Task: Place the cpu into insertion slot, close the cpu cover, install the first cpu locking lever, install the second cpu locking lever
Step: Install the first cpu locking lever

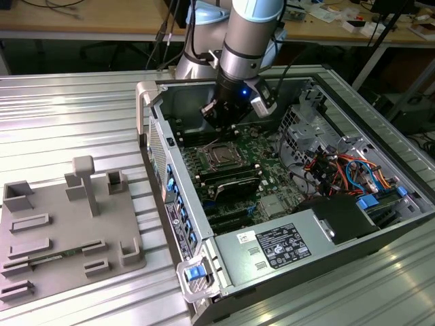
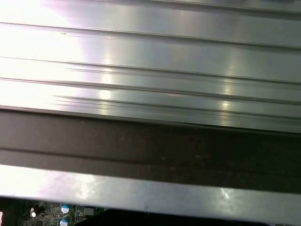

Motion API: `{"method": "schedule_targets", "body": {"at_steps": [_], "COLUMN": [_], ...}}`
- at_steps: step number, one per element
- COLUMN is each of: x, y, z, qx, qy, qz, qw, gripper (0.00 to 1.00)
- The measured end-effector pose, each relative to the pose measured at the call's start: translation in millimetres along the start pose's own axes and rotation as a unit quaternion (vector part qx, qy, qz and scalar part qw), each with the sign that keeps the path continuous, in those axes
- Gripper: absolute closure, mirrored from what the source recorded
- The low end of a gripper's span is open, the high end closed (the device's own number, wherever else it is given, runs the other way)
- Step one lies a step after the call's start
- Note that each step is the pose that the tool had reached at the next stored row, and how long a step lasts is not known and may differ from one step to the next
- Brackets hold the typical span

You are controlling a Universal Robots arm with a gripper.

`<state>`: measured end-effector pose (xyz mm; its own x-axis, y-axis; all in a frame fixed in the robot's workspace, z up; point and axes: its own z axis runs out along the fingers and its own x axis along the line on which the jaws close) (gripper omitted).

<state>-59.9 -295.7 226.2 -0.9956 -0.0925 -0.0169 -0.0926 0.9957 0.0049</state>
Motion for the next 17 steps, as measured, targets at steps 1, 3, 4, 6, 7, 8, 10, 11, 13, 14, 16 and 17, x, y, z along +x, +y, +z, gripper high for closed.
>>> {"method": "schedule_targets", "body": {"at_steps": [1, 3, 4, 6, 7, 8, 10, 11, 13, 14, 16, 17], "x": [1.1, 2.2, 2.5, 3.3, 3.4, 3.5, 3.7, 3.9, 4.1, 4.2, 4.3, 4.4], "y": [0.1, 0.2, 0.2, 0.3, 0.4, 0.4, 0.3, 0.0, -1.7, -2.4, -3.9, -5.0], "z": [-0.3, -1.7, -2.6, -7.0, -8.4, -9.6, -12.1, -13.2, -13.3, -13.3, -13.2, -13.3], "qx": [-0.0002, -0.0011, -0.0013, -0.0017, -0.0017, -0.0017, -0.0017, -0.0024, -0.0177, -0.0267, -0.0459, -0.0543], "qy": [0.0000, -0.0001, -0.0001, -0.0003, -0.0003, -0.0003, -0.0004, -0.0005, -0.0019, -0.0027, -0.0046, -0.0053], "qz": [0.000, 0.000, 0.000, 0.000, 0.000, 0.000, 0.000, 0.000, 0.000, 0.000, 0.001, 0.001], "qw": [1.00000, 1.00000, 1.00000, 1.00000, 1.00000, 1.00000, 1.00000, 1.00000, 0.99984, 0.99964, 0.99893, 0.99851], "gripper": [0.89, 0.89, 0.89, 0.89, 0.89, 0.89, 0.89, 0.89, 0.89, 0.89, 0.89, 0.89]}}
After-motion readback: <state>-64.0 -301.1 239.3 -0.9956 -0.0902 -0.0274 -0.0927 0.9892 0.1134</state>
